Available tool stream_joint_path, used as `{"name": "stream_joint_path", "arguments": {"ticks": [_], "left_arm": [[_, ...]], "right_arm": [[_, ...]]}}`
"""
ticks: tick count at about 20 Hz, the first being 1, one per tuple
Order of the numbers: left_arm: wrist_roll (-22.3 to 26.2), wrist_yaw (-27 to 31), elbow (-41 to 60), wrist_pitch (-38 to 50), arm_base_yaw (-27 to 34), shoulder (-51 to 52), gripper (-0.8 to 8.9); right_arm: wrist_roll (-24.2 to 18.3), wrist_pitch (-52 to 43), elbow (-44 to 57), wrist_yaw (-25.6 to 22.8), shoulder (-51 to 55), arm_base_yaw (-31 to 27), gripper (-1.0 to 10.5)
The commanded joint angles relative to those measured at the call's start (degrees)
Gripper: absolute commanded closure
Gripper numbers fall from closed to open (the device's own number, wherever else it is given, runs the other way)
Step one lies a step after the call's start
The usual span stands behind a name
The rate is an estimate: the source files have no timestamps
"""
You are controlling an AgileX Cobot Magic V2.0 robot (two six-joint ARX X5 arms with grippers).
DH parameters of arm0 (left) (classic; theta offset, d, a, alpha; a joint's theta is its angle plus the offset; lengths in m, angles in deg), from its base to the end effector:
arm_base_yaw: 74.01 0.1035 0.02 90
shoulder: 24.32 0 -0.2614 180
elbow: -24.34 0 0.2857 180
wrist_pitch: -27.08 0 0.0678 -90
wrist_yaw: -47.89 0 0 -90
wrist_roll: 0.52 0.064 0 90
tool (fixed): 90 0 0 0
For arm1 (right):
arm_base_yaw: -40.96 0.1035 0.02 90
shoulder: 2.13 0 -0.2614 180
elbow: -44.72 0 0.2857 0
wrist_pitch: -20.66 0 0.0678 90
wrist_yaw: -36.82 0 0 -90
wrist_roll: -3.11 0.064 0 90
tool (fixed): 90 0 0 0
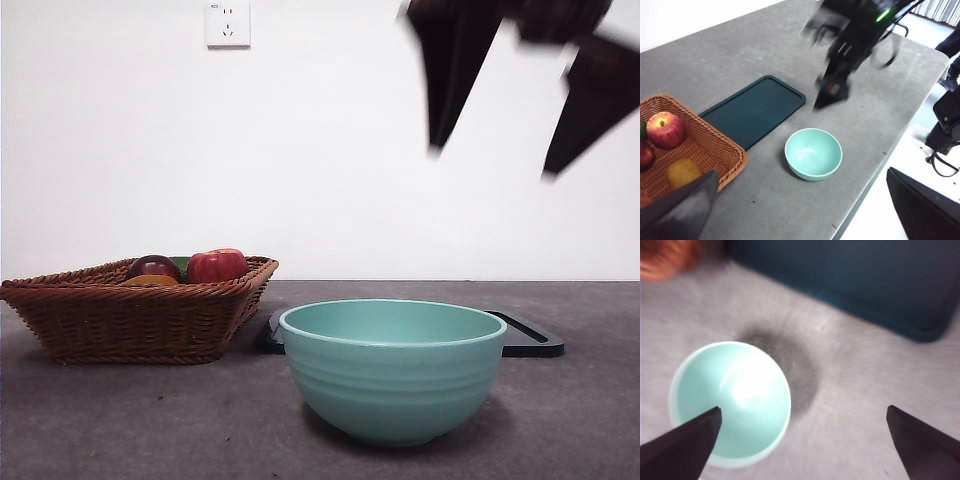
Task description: Pick up the wifruite, put it on the bowl, pick up the plate, put it on desk
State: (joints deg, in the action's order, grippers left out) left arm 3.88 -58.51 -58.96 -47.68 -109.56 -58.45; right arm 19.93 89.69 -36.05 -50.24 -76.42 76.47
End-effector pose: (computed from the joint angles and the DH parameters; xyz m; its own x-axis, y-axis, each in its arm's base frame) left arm 0.0765 -0.0769 0.4105 0.5398 -0.7328 -0.4144 0.7896 0.6113 -0.0524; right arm 0.2373 0.1733 0.2705 0.3450 0.3092 -0.8862 -0.3647 0.9142 0.1770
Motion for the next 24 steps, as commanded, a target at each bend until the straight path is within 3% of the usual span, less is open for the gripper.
{"name": "stream_joint_path", "arguments": {"ticks": [1, 12, 20, 21, 22, 23, 24], "left_arm": [[-0.4, 0.0, -0.7, 0.6, -0.5, -0.3, 1.61], [-0.4, 0.0, -0.7, 0.9, -0.5, -0.3, 1.61], [-0.4, 0.0, -0.7, 0.9, -0.5, -0.3, 1.9], [-0.4, 0.0, -0.7, 0.9, -0.5, -0.3, 3.02], [-0.4, 0.0, -0.7, 0.9, -0.5, -0.3, 4.72], [-0.4, 0.0, -0.7, 0.8, -0.5, -0.3, 7.97], [-0.5, 0.1, -0.7, 1.0, -0.5, -0.3, 7.86]], "right_arm": [[0.2, 2.8, -2.6, -0.2, 6.5, 0.4, 3.7], [-2.0, 11.0, -5.7, 0.3, 37.0, 0.4, 3.8], [-1.8, 12.6, -5.7, 0.6, 43.7, 0.4, 3.9], [-1.8, 12.6, -5.7, 0.6, 43.7, 0.4, 5.3], [-1.8, 12.6, -5.7, 0.6, 43.7, 0.4, 7.4], [-1.8, 12.6, -5.7, 0.6, 43.7, 0.4, 9.4], [-1.9, 12.4, -5.7, 0.3, 43.7, 0.4, 9.3]]}}
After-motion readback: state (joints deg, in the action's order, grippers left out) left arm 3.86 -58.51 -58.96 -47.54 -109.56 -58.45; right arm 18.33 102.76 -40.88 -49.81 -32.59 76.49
